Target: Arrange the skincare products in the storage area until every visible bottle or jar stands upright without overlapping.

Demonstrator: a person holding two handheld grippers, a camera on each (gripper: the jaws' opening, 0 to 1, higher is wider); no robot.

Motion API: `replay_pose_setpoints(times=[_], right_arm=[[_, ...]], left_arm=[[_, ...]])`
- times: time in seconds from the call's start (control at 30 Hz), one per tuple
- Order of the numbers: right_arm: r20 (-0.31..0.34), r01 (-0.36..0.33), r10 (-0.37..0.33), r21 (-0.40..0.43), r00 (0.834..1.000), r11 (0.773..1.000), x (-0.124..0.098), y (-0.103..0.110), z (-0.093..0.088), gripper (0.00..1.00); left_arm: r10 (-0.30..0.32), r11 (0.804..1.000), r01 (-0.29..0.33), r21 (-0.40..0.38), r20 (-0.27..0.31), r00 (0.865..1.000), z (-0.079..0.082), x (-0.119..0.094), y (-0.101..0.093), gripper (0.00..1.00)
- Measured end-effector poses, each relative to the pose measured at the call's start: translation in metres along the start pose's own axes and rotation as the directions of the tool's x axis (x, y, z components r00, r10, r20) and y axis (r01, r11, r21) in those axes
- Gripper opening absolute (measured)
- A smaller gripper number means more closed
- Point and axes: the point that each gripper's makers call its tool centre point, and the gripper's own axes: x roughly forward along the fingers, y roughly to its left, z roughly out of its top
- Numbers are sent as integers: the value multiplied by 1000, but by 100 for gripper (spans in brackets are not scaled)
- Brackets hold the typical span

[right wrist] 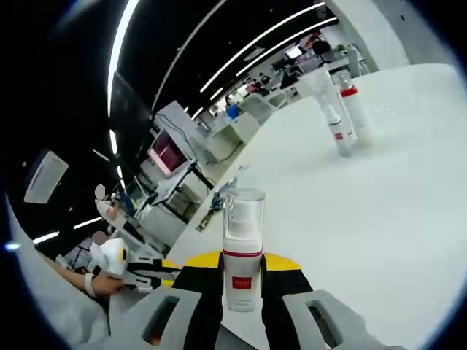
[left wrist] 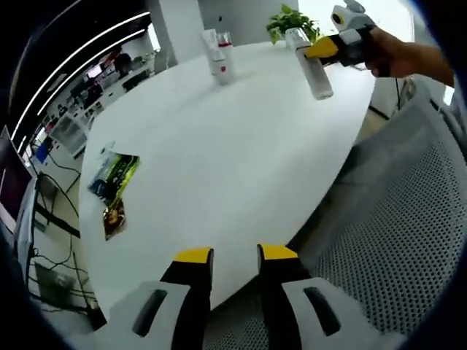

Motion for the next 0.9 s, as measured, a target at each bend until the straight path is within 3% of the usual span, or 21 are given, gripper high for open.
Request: replay_pose_setpoints(times=[0.1,0.27,0.43,0.73,0.9], right_arm=[[-1,17,-17,-34,1000,999,2,-4,6,14],[15,55,-54,-87,998,995,13,-14,24,14],[39,105,-100,-146,994,984,25,-24,44,14],[78,192,-178,-235,981,953,33,-52,75,14],[114,247,-223,-271,968,931,36,-71,90,14]], left_arm=[[-9,1000,10,-20,28,1000,4,2,-2,43],[-9,1000,9,-26,21,1000,2,4,-1,46],[5,1000,-4,-26,31,1000,4,5,3,56],[-3,1000,3,-27,-11,1000,-5,9,1,55],[-18,999,18,-50,8,1000,-3,9,-3,54]])
